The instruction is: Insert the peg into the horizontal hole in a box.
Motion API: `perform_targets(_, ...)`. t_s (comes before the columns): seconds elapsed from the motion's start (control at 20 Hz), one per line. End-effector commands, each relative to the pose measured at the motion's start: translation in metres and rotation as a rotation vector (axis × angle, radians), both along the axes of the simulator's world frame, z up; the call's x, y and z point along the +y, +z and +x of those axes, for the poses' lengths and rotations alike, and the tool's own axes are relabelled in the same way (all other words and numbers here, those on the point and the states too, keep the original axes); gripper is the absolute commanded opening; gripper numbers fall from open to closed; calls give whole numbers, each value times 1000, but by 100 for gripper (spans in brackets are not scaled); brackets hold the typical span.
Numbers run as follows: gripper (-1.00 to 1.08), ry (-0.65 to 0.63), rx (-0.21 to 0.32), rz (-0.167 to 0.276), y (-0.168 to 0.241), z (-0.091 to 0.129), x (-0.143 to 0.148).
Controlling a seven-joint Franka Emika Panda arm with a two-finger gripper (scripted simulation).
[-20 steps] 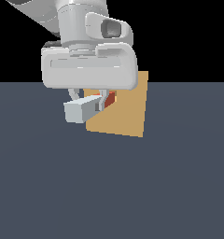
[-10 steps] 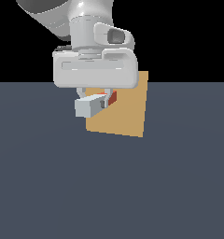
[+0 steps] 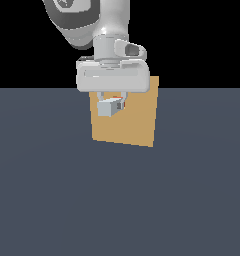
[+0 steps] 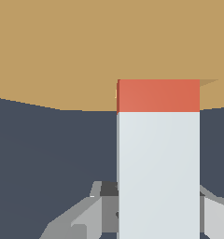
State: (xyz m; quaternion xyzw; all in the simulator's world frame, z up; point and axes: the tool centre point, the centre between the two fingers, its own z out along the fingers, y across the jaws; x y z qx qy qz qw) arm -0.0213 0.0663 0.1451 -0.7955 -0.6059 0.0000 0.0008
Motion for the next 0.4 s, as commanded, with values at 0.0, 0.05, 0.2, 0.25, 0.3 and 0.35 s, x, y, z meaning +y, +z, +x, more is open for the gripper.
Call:
perform_targets(0.0, -100, -2, -3, 0, 2, 4, 10)
perform_targets(0.05, -100, -2, -3, 0, 2, 5, 12)
perform_targets(0.2, -100, -2, -3, 0, 2, 6, 14)
perform_targets(0.25, -100, -2, -3, 0, 2, 6, 13)
perform_targets(0.3, -100, -2, -3, 0, 2, 6, 12)
perform_targets(0.35, -100, -2, -3, 0, 2, 6, 11)
